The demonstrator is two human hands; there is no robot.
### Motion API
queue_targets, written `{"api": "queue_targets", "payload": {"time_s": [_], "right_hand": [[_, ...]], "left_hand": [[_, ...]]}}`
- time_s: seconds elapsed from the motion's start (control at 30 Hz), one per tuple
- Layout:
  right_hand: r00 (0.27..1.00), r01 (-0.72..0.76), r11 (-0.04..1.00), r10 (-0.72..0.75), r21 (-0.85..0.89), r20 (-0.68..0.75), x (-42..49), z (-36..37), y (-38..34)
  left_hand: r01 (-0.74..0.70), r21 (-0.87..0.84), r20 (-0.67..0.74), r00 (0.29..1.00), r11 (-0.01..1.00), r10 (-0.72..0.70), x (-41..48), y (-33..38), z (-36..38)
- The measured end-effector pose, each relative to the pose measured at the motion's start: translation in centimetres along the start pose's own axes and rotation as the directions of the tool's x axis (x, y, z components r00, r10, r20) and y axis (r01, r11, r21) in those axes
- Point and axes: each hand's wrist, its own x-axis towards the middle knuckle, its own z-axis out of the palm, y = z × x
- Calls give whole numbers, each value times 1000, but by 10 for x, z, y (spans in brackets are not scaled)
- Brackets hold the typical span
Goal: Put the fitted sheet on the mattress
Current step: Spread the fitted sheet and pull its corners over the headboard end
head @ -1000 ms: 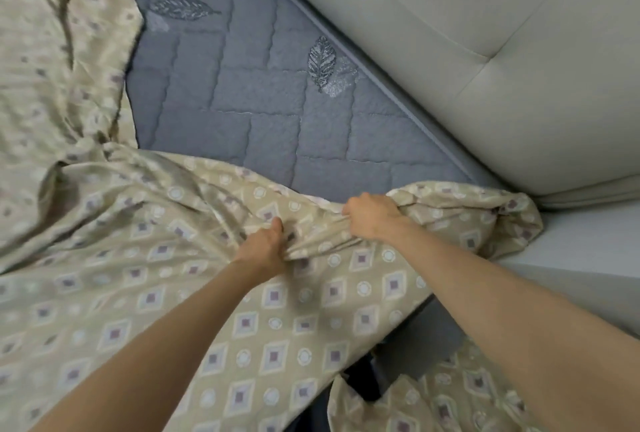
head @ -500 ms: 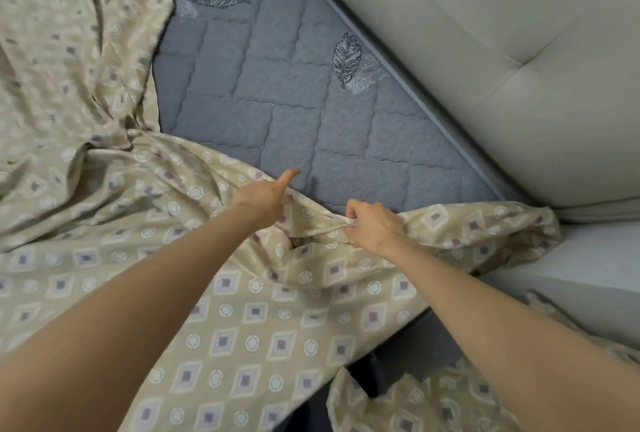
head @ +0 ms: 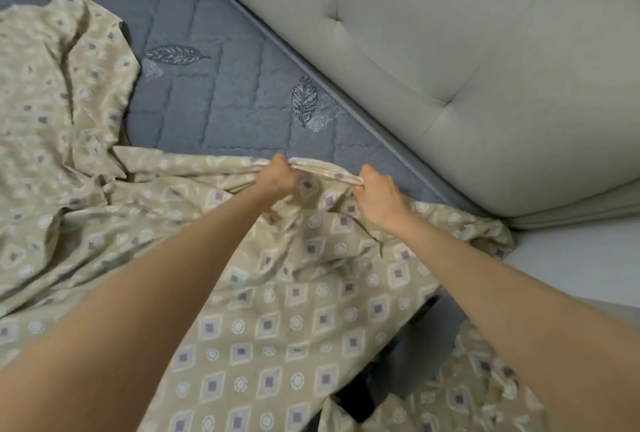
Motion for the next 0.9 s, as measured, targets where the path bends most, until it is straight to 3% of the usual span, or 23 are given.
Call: {"api": "queue_targets", "payload": {"time_s": [0.07,0.2,0.33,0.5,0.7,0.9], "right_hand": [[1000,-16,984,18,178,-10,5,-13,-6],[995,25,897,20,441,-97,9,-45,-8],[988,109,885,-48,453,-144,10,-68,-5],[980,129,845,-29,520,-196,12,-87,-11],[970,164,847,-43,506,-241,29,-93,-3],[980,168,913,-112,371,-167,26,-56,24]], "left_hand": [[-26,-271,-13,1000,962,23,5,21,-7],[-194,-292,-52,981,937,187,13,57,-30],[-330,-243,-84,944,912,319,16,93,-51],[-439,-280,-156,898,854,411,26,139,-68],[-413,-332,-211,909,848,361,51,161,-76],[-409,-291,-198,910,865,364,65,148,-58]]}}
